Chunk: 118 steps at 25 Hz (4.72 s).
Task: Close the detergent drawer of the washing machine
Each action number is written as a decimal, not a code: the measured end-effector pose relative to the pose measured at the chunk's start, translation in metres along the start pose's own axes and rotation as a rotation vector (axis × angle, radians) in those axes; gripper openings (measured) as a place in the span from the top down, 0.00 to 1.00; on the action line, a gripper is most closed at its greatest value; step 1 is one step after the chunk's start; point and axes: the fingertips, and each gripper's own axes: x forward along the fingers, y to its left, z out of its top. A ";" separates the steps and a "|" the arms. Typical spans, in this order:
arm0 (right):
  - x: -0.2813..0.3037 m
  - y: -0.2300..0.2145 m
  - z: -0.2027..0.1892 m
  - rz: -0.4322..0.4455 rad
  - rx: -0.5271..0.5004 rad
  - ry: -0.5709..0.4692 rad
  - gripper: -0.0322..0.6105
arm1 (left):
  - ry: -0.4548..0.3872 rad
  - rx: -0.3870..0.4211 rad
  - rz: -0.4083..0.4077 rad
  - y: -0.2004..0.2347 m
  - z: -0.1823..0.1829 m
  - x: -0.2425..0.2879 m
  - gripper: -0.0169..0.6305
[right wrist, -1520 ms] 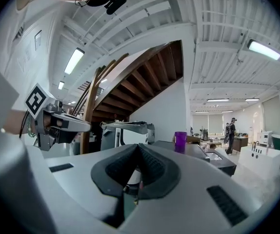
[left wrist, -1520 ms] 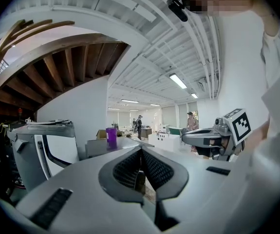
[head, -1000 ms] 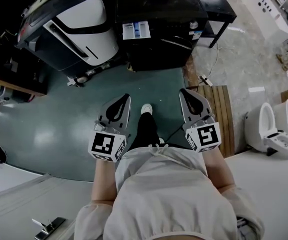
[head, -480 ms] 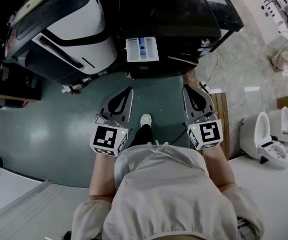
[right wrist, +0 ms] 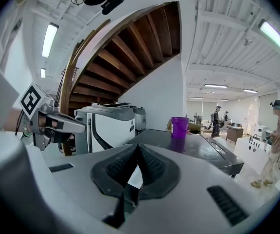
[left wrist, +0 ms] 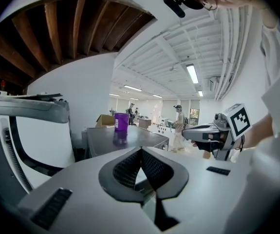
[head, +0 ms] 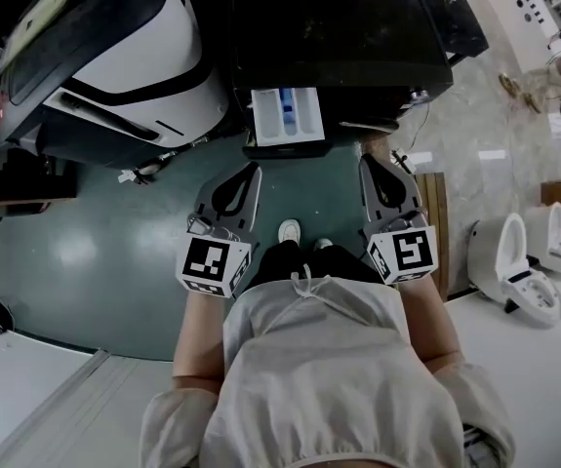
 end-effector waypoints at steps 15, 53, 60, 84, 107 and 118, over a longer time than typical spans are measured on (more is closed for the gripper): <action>0.059 -0.019 -0.086 0.149 -0.025 0.113 0.94 | 0.148 -0.133 0.079 0.008 -0.115 0.065 0.95; 0.129 -0.036 -0.144 0.196 0.017 0.197 0.94 | 0.144 -0.253 0.179 0.055 -0.176 0.143 0.95; 0.141 -0.040 -0.142 0.186 0.014 0.219 0.94 | 0.159 -0.247 0.208 0.074 -0.168 0.165 0.95; 0.178 -0.066 -0.139 0.122 0.056 0.238 0.94 | 0.166 -0.246 0.216 0.110 -0.153 0.209 0.95; 0.141 -0.051 -0.091 0.116 0.053 0.193 0.94 | 0.109 -0.107 0.171 0.083 -0.077 0.155 0.95; 0.099 -0.050 -0.003 0.149 0.020 0.035 0.94 | -0.031 -0.035 0.086 0.037 0.043 0.105 0.95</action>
